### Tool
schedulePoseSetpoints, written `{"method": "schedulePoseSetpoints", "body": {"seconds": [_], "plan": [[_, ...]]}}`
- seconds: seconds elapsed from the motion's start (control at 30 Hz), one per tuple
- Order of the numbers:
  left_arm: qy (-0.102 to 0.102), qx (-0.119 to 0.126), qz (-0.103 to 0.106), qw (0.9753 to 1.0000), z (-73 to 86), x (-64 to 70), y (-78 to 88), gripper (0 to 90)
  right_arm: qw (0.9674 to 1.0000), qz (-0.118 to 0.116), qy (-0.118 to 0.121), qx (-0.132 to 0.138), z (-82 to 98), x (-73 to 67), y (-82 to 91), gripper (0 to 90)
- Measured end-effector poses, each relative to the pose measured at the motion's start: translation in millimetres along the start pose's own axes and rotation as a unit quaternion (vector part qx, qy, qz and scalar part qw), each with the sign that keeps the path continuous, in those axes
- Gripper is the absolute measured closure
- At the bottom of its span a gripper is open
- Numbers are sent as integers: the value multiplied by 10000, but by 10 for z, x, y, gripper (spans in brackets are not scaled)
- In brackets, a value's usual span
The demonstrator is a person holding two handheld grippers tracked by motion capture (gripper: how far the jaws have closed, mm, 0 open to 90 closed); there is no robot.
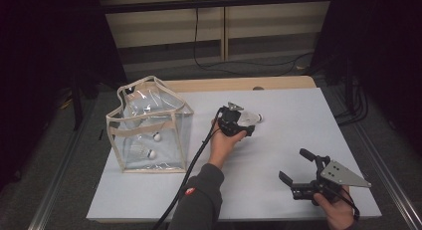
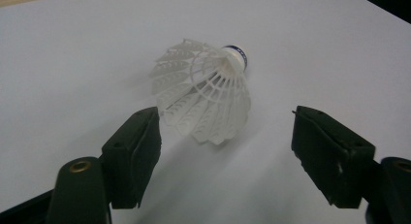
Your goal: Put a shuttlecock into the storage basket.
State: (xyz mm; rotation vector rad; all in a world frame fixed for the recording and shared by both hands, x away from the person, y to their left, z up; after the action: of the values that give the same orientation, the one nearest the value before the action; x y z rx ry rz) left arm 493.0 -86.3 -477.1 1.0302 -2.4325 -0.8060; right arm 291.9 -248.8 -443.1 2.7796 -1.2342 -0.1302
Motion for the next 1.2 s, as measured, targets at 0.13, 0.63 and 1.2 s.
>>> {"method": "schedulePoseSetpoints", "body": {"seconds": [0.13, 0.63, 1.2], "plan": [[3, 24, -19, 10000, -4, -1, -21, 360, 10000, -2, 1, -8, 0, 2, 6, 4], [-56, 78, 20, 10000, 4, 27, -84, 632, 10000, 17, -12, 19, -10, 2, 12, 4], [58, -174, 352, 9992, -3, 87, 38, 900, 10000, 10, -10, 16, -9, 2, 11, 4]]}}
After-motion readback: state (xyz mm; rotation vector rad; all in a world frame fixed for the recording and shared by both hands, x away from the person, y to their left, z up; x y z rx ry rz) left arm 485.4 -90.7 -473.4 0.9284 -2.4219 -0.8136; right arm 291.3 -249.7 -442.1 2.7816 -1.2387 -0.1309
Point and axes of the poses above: each handheld gripper's, and its own axes: y roughly backward along the jaws, z roughly out of its underside, x roughly to its right, the point moved 6 cm from there along -y, roughly forward along the jaws, and after that the axes turned 6 degrees about -z, right-handed, at the moved point
